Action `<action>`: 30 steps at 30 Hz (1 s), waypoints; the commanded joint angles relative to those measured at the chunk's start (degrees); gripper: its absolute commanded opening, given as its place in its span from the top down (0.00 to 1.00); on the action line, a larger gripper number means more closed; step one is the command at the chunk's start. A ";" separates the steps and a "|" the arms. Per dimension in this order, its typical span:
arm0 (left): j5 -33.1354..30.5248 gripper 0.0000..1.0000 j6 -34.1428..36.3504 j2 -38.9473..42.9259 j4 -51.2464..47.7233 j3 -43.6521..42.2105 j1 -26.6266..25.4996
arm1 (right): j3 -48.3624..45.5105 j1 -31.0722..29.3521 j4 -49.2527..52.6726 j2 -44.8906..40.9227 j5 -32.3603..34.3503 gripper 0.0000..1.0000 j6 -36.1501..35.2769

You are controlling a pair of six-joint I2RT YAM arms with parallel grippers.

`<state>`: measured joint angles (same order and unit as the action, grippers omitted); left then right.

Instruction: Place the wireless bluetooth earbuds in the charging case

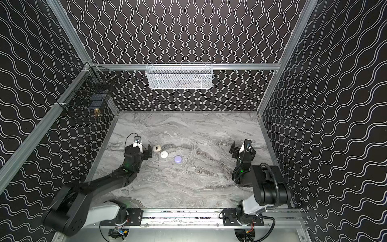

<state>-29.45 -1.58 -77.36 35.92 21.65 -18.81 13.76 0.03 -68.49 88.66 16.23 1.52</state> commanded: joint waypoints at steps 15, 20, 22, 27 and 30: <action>16.32 0.01 6.88 -17.46 27.66 -3.02 10.47 | 0.13 -0.03 -2.43 0.02 -0.51 0.00 -0.12; 14.07 0.01 5.68 -17.20 26.12 -2.43 10.48 | 0.13 -0.03 -2.44 0.05 -0.54 0.00 -0.11; 14.34 0.01 5.62 -17.29 26.18 -2.36 10.46 | 0.15 -0.03 -2.49 0.02 -0.56 0.00 -0.19; 14.45 0.01 5.47 -17.13 25.62 -2.31 10.46 | 0.15 -0.03 -2.46 0.03 -0.56 0.00 -0.11; 14.68 0.01 5.37 -17.11 25.29 -2.12 10.55 | 0.17 -0.03 -2.46 0.04 -0.58 0.00 -0.16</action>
<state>-15.57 4.58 -94.56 59.88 19.16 -8.36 13.85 0.01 -68.53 88.68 15.77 1.52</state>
